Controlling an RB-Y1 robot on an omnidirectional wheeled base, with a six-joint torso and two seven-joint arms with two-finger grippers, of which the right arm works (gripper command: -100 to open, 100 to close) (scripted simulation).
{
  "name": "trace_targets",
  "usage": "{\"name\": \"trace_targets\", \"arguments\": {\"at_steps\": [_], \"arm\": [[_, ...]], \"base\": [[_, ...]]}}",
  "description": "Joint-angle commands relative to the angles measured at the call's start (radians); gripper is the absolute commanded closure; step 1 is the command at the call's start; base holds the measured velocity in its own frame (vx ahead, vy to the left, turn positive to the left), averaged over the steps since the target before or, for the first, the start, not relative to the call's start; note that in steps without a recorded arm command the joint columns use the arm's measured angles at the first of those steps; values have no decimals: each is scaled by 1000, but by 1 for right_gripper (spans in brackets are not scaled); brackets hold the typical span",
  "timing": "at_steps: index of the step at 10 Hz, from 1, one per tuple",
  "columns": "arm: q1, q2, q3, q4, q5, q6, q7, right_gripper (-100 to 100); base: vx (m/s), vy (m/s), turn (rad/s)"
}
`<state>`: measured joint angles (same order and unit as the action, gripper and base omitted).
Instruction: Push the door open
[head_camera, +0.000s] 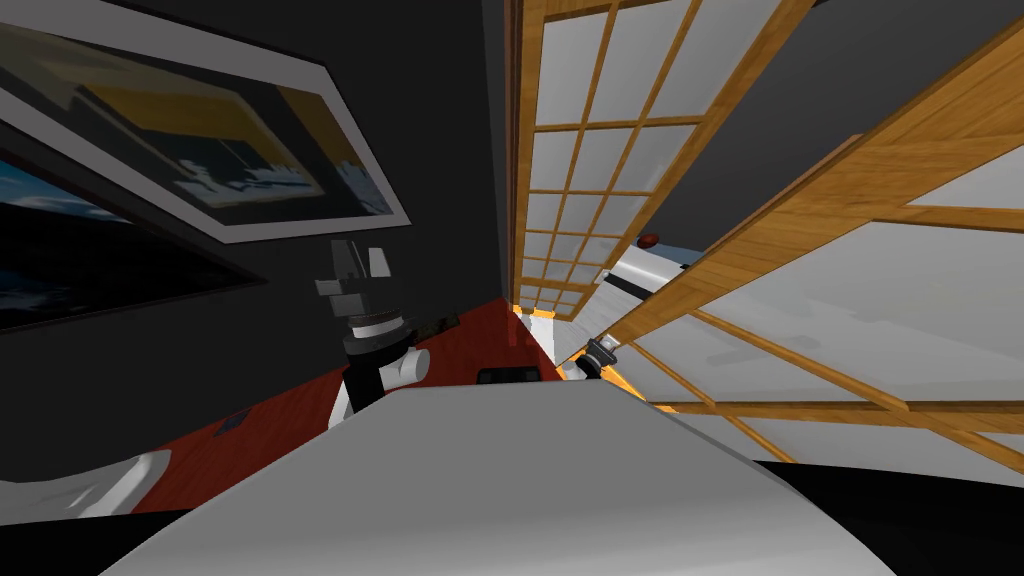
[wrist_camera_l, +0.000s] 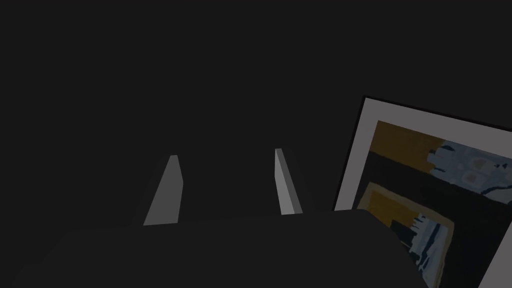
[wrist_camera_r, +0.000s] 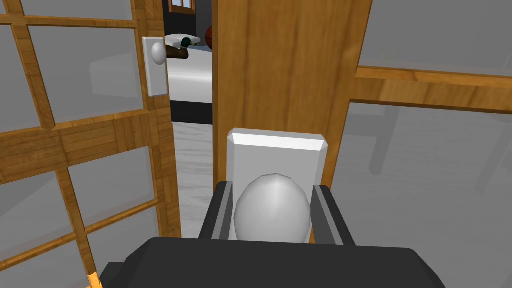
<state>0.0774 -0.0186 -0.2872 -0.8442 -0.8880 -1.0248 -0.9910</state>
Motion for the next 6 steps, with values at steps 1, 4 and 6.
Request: {"name": "trace_targets", "arguments": {"at_steps": [1,4,6], "arm": [[0,0,-1,-1,0,-3,0,100],[4,-20,-27,1,-26,-3,5,100],[6,-29,-44,1,-41,-4,8,100]], "base": [[0,0,0],[122,-93,-34],[148,-121,-46]]}}
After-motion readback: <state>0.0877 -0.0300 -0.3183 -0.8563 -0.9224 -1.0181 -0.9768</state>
